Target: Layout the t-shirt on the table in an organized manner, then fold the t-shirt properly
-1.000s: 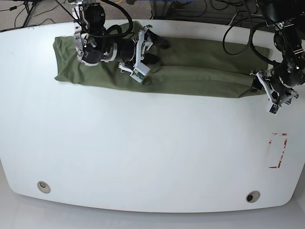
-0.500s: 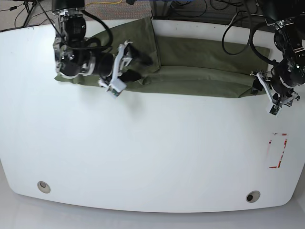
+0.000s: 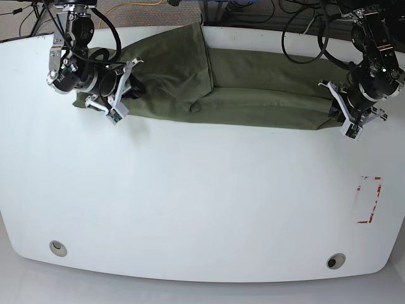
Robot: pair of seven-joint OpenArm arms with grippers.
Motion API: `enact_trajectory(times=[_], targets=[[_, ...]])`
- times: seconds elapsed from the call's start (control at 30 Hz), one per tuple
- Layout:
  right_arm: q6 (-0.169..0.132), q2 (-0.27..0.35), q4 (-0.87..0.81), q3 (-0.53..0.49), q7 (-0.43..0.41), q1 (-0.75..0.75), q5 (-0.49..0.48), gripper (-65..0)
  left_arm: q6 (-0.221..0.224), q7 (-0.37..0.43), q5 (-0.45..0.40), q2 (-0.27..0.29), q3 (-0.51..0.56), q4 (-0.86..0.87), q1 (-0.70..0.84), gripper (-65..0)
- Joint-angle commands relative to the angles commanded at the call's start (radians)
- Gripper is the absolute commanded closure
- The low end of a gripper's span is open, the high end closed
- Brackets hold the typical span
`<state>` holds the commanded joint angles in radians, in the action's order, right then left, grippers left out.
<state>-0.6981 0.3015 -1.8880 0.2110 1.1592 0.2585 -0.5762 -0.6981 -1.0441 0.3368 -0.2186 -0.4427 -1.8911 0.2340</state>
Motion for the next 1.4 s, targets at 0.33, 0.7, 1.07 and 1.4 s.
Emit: enact_trajectory(times=[0.33,0.7,1.07,1.4], targets=[[0.0,-0.018,0.169,-0.003,-0.178,0.032,0.193,-0.2,0.0,0.002,0.0,-0.006,0.002,0.181,0.005,0.0],[0.0,0.041,0.353,0.002,-0.292,-0.052,0.204,-0.2,0.0,0.003,0.002,-0.031,0.066,0.359,-0.121,0.0],[0.0,0.097,0.456,-0.002,-0.341,-0.153,0.204,-0.2,0.0,0.015,0.006,-0.029,0.066,0.302,-0.167,-12.6],[0.0,0.101,0.419,-0.003,-0.339,-0.152,0.204,-0.2,0.0,-0.063,0.009,-0.028,0.012,0.115,-0.164,-28.3]])
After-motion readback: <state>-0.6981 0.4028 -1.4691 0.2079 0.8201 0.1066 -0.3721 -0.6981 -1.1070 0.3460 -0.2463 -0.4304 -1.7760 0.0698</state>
